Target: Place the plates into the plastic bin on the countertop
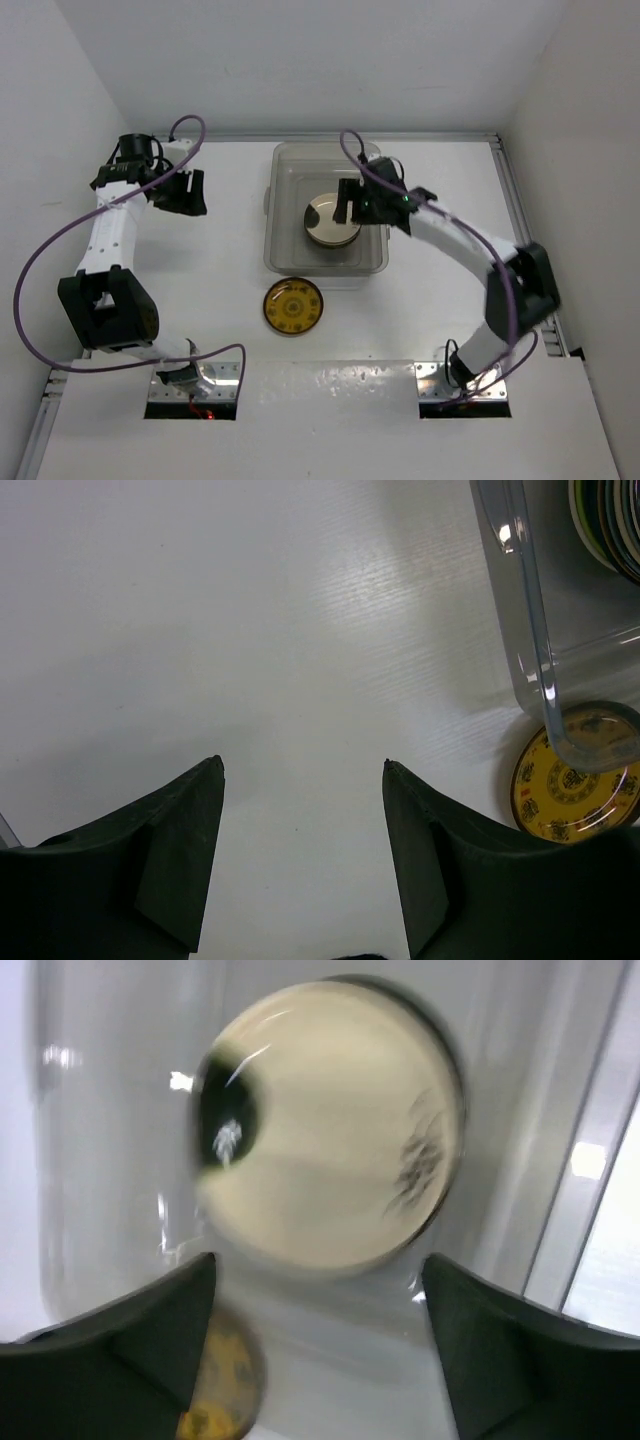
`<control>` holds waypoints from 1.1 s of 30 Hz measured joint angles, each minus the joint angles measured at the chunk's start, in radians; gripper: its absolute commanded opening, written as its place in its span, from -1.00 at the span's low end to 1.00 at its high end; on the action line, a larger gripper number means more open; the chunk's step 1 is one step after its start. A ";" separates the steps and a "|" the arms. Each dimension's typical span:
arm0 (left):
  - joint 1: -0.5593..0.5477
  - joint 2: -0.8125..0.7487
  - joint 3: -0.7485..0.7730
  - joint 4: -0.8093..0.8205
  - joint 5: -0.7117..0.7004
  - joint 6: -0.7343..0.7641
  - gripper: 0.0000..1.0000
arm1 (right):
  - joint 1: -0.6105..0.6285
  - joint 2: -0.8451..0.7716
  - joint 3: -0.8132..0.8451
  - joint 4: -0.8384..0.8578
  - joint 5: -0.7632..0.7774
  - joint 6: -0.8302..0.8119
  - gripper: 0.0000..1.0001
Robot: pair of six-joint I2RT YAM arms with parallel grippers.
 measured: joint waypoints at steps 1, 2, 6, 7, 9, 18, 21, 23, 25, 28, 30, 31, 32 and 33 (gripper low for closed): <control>0.000 0.000 0.000 0.000 0.000 0.000 0.33 | 0.052 -0.092 -0.075 0.019 0.033 0.000 0.07; 0.000 0.000 0.000 0.001 0.001 0.000 0.33 | 0.100 -0.185 -0.148 0.029 0.051 0.002 -0.54; 0.005 0.000 0.000 0.001 0.004 0.003 0.33 | 0.317 -0.504 -0.465 0.134 0.072 0.114 -0.18; 0.006 -0.001 0.000 0.001 0.004 0.003 0.33 | 0.347 -0.523 -0.516 0.160 0.080 0.143 -0.10; 0.007 -0.003 0.000 0.001 0.007 0.003 0.33 | 0.404 -0.486 -0.601 0.201 0.094 0.192 0.03; 0.008 -0.045 -0.011 0.003 0.018 0.008 0.33 | 0.556 -0.222 -0.652 0.320 0.140 0.283 -0.04; 0.008 -0.057 -0.019 0.003 0.019 0.011 0.33 | 0.556 -0.167 -0.631 0.373 0.159 0.303 -0.13; 0.008 -0.062 -0.025 0.003 0.021 0.011 0.33 | 0.556 -0.134 -0.617 0.380 0.172 0.315 -0.13; 0.008 -0.065 -0.032 0.003 0.023 0.012 0.33 | 0.555 -0.098 -0.599 0.380 0.189 0.326 -0.13; 0.008 -0.069 -0.042 0.002 0.021 0.015 0.33 | 0.555 -0.057 -0.555 0.386 0.196 0.332 -0.43; 0.008 -0.069 -0.043 0.002 0.020 0.015 0.33 | 0.558 -0.030 -0.533 0.384 0.196 0.328 -0.83; 0.008 -0.070 -0.043 0.003 0.019 0.016 0.33 | 0.560 -0.022 -0.528 0.388 0.192 0.325 -0.97; 0.008 -0.070 -0.043 0.003 0.016 0.018 0.33 | 0.560 -0.020 -0.521 0.398 0.182 0.330 -1.00; 0.008 -0.070 -0.043 0.003 0.014 0.019 0.33 | 0.560 -0.020 -0.515 0.404 0.170 0.326 -1.00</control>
